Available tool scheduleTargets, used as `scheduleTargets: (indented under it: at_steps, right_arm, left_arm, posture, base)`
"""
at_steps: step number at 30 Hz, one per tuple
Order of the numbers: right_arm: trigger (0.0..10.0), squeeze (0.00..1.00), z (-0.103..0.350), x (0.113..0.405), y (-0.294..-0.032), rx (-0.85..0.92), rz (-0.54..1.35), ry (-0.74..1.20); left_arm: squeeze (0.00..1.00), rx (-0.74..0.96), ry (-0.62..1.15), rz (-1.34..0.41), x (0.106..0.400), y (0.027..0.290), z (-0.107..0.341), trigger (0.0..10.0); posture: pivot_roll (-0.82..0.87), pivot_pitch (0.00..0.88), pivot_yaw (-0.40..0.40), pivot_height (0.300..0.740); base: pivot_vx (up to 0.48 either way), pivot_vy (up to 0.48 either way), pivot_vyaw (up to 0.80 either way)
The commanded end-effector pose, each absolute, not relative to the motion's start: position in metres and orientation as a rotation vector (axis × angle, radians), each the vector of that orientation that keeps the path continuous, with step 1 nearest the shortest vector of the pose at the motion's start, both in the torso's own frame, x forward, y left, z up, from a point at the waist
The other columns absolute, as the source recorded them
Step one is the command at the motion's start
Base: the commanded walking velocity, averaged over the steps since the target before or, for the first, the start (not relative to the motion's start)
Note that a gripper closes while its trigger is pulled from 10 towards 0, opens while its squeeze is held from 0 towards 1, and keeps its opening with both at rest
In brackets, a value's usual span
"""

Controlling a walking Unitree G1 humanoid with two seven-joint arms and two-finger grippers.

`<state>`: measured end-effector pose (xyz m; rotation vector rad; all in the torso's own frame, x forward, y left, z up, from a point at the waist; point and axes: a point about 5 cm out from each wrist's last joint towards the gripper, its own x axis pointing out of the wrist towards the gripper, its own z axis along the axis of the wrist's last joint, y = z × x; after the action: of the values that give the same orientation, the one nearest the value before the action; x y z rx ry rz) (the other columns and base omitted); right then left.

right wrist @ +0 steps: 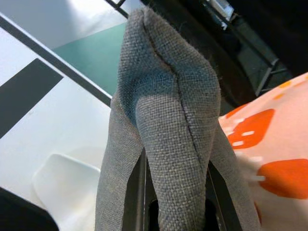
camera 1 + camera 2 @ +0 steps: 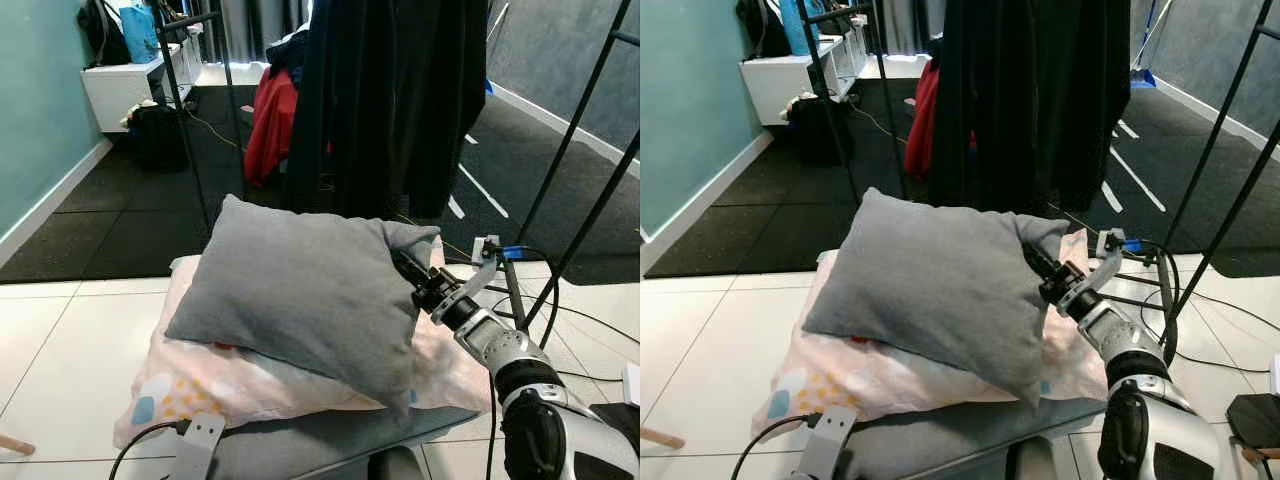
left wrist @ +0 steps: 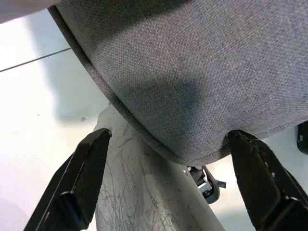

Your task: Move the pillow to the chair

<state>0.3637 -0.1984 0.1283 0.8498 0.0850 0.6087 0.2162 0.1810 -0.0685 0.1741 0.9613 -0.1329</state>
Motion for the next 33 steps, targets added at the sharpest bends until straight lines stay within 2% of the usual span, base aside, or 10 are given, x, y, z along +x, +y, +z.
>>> scheduleTargets:
  at_steps: [1, 19, 33]
  right_arm:
    - [0.0, 0.0, 0.134, 0.366, -0.189, 0.822, 0.669, 0.082]
    - [0.0, 0.0, 0.119, 0.361, -0.192, 0.792, 0.613, 0.129]
    - [0.0, 0.0, 0.115, 0.36, -0.19, 0.798, 0.603, 0.133]
  left_arm:
    - [0.0, 0.185, 0.958, -0.115, 0.217, 0.179, -0.068, 10.0]
    - [0.0, 0.195, 0.962, -0.092, 0.218, 0.18, -0.068, 10.0]
    - [0.0, 0.194, 0.964, -0.089, 0.217, 0.18, -0.068, 10.0]
  posture:
    - [-0.16, 0.0, -0.054, 0.545]
    - [-0.16, 0.0, -0.058, 0.594]
    - [-0.16, 0.0, -0.055, 0.648]
  base:
    - [0.0, 0.0, 0.0]
    - [0.0, 0.0, 0.0]
    - [0.0, 0.0, 0.0]
